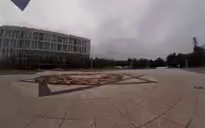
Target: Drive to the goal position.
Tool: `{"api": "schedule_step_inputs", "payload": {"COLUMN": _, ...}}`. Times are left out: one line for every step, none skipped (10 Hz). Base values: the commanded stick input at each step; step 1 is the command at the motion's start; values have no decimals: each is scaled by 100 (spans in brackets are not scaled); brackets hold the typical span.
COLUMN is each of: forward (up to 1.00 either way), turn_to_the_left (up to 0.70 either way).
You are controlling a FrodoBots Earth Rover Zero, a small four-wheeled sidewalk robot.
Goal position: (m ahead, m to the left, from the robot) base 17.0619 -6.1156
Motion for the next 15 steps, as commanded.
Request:
{"api": "schedule_step_inputs", "payload": {"forward": 0, "turn_to_the_left": 70}}
{"api": "schedule_step_inputs", "payload": {"forward": 0, "turn_to_the_left": 70}}
{"api": "schedule_step_inputs", "payload": {"forward": 0, "turn_to_the_left": 70}}
{"api": "schedule_step_inputs", "payload": {"forward": 0, "turn_to_the_left": 70}}
{"api": "schedule_step_inputs", "payload": {"forward": 0, "turn_to_the_left": 70}}
{"api": "schedule_step_inputs", "payload": {"forward": 0, "turn_to_the_left": 70}}
{"api": "schedule_step_inputs", "payload": {"forward": 0, "turn_to_the_left": 70}}
{"api": "schedule_step_inputs", "payload": {"forward": 0, "turn_to_the_left": 70}}
{"api": "schedule_step_inputs", "payload": {"forward": 10, "turn_to_the_left": 33}}
{"api": "schedule_step_inputs", "payload": {"forward": 50, "turn_to_the_left": 9}}
{"api": "schedule_step_inputs", "payload": {"forward": 70, "turn_to_the_left": 0}}
{"api": "schedule_step_inputs", "payload": {"forward": 70, "turn_to_the_left": 0}}
{"api": "schedule_step_inputs", "payload": {"forward": 70, "turn_to_the_left": 0}}
{"api": "schedule_step_inputs", "payload": {"forward": 70, "turn_to_the_left": 0}}
{"api": "schedule_step_inputs", "payload": {"forward": 70, "turn_to_the_left": 0}}
